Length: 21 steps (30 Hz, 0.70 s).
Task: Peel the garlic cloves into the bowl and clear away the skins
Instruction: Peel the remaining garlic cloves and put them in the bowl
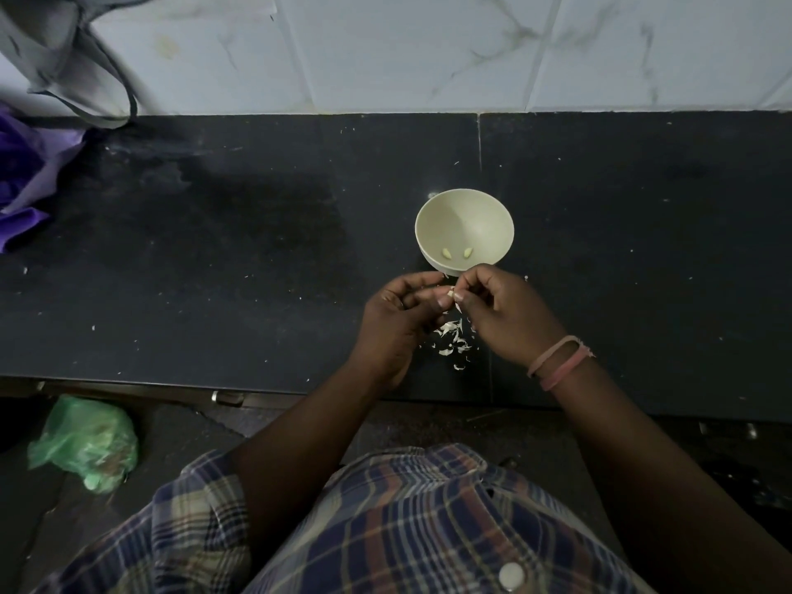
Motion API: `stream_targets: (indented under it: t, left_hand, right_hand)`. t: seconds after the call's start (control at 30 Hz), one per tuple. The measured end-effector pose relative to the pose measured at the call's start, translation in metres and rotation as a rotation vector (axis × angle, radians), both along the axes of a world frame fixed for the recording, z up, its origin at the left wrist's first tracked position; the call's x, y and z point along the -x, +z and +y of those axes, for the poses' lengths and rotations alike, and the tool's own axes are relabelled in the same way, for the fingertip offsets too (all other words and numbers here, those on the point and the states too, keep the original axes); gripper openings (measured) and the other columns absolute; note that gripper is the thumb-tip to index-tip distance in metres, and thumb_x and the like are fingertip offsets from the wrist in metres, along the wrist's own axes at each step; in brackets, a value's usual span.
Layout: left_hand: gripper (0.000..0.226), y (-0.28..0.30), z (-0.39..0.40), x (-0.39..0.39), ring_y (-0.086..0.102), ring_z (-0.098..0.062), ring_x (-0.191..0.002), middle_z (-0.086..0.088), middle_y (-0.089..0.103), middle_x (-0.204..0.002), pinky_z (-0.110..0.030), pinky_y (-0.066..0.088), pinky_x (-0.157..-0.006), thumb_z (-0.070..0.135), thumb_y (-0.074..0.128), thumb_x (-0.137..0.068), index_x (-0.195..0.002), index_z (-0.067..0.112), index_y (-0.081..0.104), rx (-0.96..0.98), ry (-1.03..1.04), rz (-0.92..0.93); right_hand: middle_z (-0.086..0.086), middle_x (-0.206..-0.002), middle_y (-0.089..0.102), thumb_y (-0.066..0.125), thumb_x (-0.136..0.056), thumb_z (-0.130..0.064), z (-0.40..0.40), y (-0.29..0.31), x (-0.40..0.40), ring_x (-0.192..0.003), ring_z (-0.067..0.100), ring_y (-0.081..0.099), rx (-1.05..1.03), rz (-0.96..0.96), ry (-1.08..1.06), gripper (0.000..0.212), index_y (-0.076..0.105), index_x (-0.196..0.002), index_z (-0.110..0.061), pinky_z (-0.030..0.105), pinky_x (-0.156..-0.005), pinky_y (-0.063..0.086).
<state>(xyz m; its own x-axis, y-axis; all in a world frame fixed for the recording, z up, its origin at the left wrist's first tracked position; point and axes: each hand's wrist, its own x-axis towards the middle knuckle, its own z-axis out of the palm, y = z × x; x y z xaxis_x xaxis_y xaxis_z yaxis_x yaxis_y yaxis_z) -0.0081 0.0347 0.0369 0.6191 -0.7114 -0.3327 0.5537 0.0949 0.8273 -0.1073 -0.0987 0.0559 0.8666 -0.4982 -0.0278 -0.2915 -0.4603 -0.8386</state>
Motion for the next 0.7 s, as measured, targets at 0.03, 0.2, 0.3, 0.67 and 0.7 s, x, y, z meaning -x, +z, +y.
stream_targets:
  t: [0.03,0.2,0.3,0.67,0.7]
  left_hand:
    - [0.030,0.000,-0.001,0.000,0.071,-0.015,-0.085,-0.011,0.076,-0.098,-0.024,0.055,-0.068,-0.008,0.067,-0.088,-0.113,0.008,0.068,0.005,-0.007,0.009]
    - [0.033,-0.003,-0.003,0.002,0.070,-0.013,-0.085,-0.010,0.075,-0.103,-0.021,0.056,-0.069,-0.010,0.061,-0.091,-0.121,0.003,0.064,0.046,0.015,0.146]
    - [0.032,-0.006,-0.004,0.003,0.069,-0.015,-0.088,-0.009,0.073,-0.103,-0.021,0.057,-0.071,-0.009,0.057,-0.092,-0.121,0.004,0.063,0.084,0.045,0.282]
    - [0.034,-0.006,-0.009,0.002,0.068,-0.015,-0.088,-0.011,0.072,-0.115,-0.018,0.058,-0.072,-0.008,0.051,-0.096,-0.126,0.005,0.060,0.132,0.105,0.458]
    - [0.034,-0.007,-0.009,0.002,0.067,-0.015,-0.088,-0.011,0.072,-0.115,-0.019,0.058,-0.073,-0.009,0.051,-0.096,-0.125,0.005,0.061,0.129,0.113,0.450]
  right_hand:
    - [-0.008,-0.080,0.066,0.060,-0.094,-0.015,0.001,0.001,0.000,-0.069,-0.003,0.057,0.036,-0.001,0.003,0.007,0.062,-0.090,-0.020,0.012,-0.063,0.041]
    - [-0.011,-0.077,0.059,0.055,-0.097,-0.014,0.008,-0.003,-0.001,-0.069,-0.001,0.054,0.047,-0.013,-0.005,0.005,0.059,-0.094,-0.015,0.016,-0.062,0.039]
    - [-0.012,-0.075,0.058,0.053,-0.098,-0.012,0.012,-0.007,-0.001,-0.068,0.001,0.056,-0.062,-0.049,-0.026,0.007,0.057,-0.093,-0.014,0.024,-0.067,0.044]
    - [-0.004,-0.074,0.067,0.063,-0.092,-0.012,0.012,-0.017,0.009,-0.068,0.011,0.063,-0.203,-0.085,-0.139,0.010,0.063,-0.084,-0.018,0.039,-0.069,0.055]
    - [-0.001,-0.075,0.069,0.067,-0.089,-0.011,0.012,-0.016,0.008,-0.068,0.016,0.066,-0.205,-0.096,-0.183,0.008,0.064,-0.084,-0.016,0.044,-0.071,0.058]
